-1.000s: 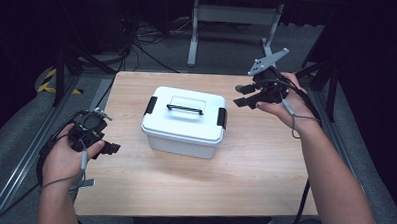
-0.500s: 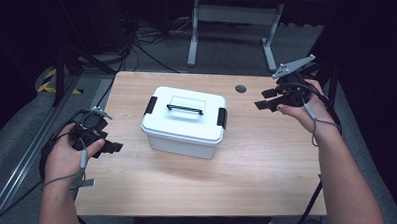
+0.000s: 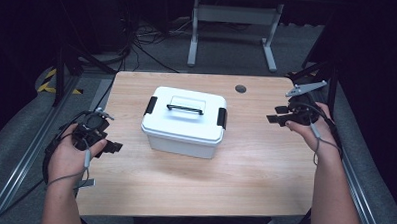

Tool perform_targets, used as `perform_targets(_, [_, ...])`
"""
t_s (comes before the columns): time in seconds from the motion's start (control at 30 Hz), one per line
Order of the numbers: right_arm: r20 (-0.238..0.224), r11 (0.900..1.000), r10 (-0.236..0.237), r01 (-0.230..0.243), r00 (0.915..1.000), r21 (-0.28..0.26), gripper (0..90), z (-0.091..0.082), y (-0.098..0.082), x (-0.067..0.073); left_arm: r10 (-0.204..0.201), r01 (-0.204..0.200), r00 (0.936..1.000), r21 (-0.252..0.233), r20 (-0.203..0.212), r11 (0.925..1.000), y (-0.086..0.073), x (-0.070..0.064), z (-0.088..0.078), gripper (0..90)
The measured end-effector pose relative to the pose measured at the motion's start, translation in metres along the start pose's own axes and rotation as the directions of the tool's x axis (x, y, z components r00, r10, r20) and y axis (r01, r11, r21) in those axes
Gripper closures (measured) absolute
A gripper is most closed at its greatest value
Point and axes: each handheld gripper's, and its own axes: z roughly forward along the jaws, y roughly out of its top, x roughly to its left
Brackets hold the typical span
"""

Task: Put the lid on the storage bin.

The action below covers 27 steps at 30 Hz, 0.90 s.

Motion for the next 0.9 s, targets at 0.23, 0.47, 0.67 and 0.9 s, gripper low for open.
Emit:
perform_targets(0.23, [-0.003, 0.996, 0.042, -0.041, 0.9991, 0.074, 49.0, 0.024, -0.025, -0.015, 0.004, -0.004, 1.0, 0.023, -0.005, 0.9997, 0.0, 0.003, 0.007, 32.1])
perform_targets(0.47, [-0.006, 0.985, 0.095, -0.093, 0.9955, 0.146, 49.1, 0.048, -0.046, -0.029, -0.016, 0.016, 0.9999, 0.018, 0.005, 0.9997, -0.001, 0.01, 0.011, 32.1])
perform_targets(0.67, [0.018, 0.97, 0.12, -0.121, 0.9927, 0.212, 49.4, 0.063, -0.057, -0.033, -0.019, 0.019, 0.9998, 0.047, 0.004, 0.9987, 0.0, 0.011, 0.016, 32.0])
perform_targets(0.9, [0.029, 0.952, 0.139, -0.141, 0.9899, 0.273, 49.3, 0.076, -0.065, -0.035, -0.027, 0.027, 0.9996, 0.055, 0.009, 0.9981, 0.0, 0.012, 0.019, 31.8])
